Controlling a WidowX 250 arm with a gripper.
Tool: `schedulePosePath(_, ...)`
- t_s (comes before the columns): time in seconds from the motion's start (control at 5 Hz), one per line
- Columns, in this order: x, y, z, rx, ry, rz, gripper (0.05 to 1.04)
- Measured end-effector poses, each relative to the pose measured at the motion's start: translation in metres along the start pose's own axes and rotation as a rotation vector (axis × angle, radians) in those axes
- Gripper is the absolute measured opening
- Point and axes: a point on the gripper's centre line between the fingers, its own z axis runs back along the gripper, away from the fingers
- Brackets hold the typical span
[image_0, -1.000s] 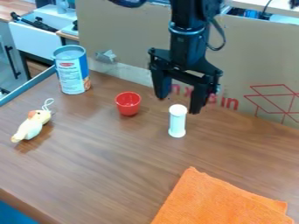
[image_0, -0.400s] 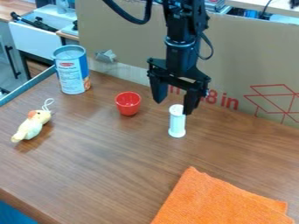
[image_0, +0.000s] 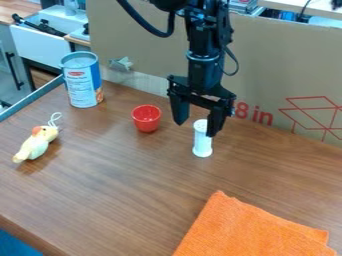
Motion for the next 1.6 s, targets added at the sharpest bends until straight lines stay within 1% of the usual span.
schedulePosePath(0.4,0.004,0.000,-0.004,-0.001,0.015,0.002,1.000)
schedulePosePath(0.6,0.006,-0.003,-0.012,-0.021,0.031,0.009,1.000)
schedulePosePath(0.8,0.007,-0.005,-0.013,-0.033,0.029,0.013,1.000)
schedulePosePath(1.0,0.008,-0.005,-0.018,-0.032,0.036,0.013,1.000)
schedulePosePath(1.2,0.010,-0.004,-0.018,-0.028,0.032,0.012,0.962)
schedulePosePath(1.4,0.015,-0.003,-0.019,-0.029,-0.007,0.016,0.689)
schedulePosePath(1.6,0.015,-0.001,-0.021,-0.069,-0.021,0.037,0.590)
